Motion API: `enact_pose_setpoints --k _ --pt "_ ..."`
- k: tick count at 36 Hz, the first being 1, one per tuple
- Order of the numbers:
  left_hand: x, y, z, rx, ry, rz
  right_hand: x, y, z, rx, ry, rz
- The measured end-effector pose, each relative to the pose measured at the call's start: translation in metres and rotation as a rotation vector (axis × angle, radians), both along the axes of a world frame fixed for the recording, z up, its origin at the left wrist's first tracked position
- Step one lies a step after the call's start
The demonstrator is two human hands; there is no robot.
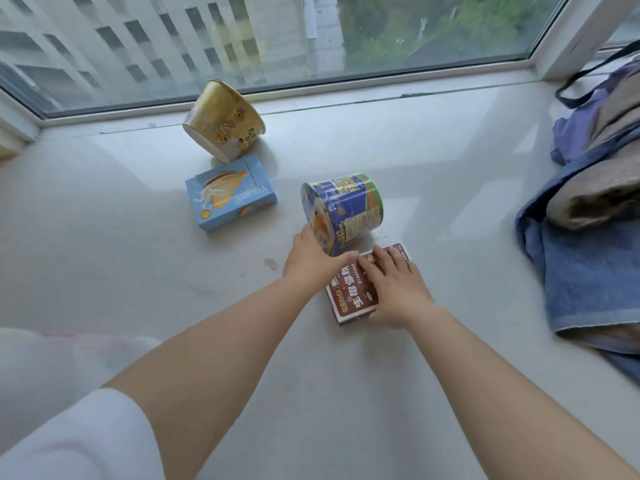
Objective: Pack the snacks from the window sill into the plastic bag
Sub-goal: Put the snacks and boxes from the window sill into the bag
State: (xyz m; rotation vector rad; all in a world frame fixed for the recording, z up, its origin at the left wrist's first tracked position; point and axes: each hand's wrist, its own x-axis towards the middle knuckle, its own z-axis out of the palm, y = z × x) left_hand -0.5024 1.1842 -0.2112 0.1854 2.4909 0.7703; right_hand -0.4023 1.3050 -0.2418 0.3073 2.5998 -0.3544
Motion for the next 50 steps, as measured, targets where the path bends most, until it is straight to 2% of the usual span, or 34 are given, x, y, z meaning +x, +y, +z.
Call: enact_pose_setpoints --k 4,7,12,19,23,25,29,31,33,36,41,46,50 --pt "-0.001 0.025 -0.012 0.211 -0.067 0.287 -0.010 0.014 0.001 0.160 0.023 0.117" --pt "-0.008 0.038 -0.015 0.255 -0.130 0.421 -0.013 0.016 -0.001 0.216 0.063 0.185" --pt "-0.016 0.040 -0.023 0.281 -0.118 0.406 -0.008 0.015 -0.012 0.255 0.135 0.186" --pt "-0.025 0.035 -0.025 0.320 -0.149 0.385 0.019 0.032 -0.020 0.064 0.139 -0.120" --pt "-0.032 0.031 -0.025 0.336 -0.175 0.363 0.031 0.057 -0.013 0.059 0.053 -0.438" --pt "-0.031 0.029 -0.025 0.339 -0.183 0.350 0.029 0.068 -0.006 -0.065 0.023 -0.672" --pt "-0.028 0.026 -0.028 0.354 -0.188 0.329 0.013 0.075 -0.006 -0.641 0.121 -1.074" --pt "-0.027 0.024 -0.029 0.362 -0.193 0.321 0.002 0.072 -0.003 -0.862 0.202 -1.125" --pt "-0.027 0.023 -0.029 0.376 -0.203 0.322 -0.010 0.069 0.004 -0.992 0.245 -1.110" --pt "-0.027 0.023 -0.029 0.392 -0.211 0.314 -0.022 0.064 0.010 -1.088 0.167 -1.049" --pt "-0.030 0.015 -0.026 0.411 -0.161 0.393 -0.025 0.048 0.010 -1.184 -0.046 -1.067" --pt "-0.037 -0.002 -0.020 0.353 -0.111 0.403 -0.017 0.026 0.002 -1.293 -0.100 -1.099" --pt "-0.036 -0.013 -0.018 0.311 -0.031 0.400 -0.016 0.014 0.000 -1.289 -0.087 -1.068"
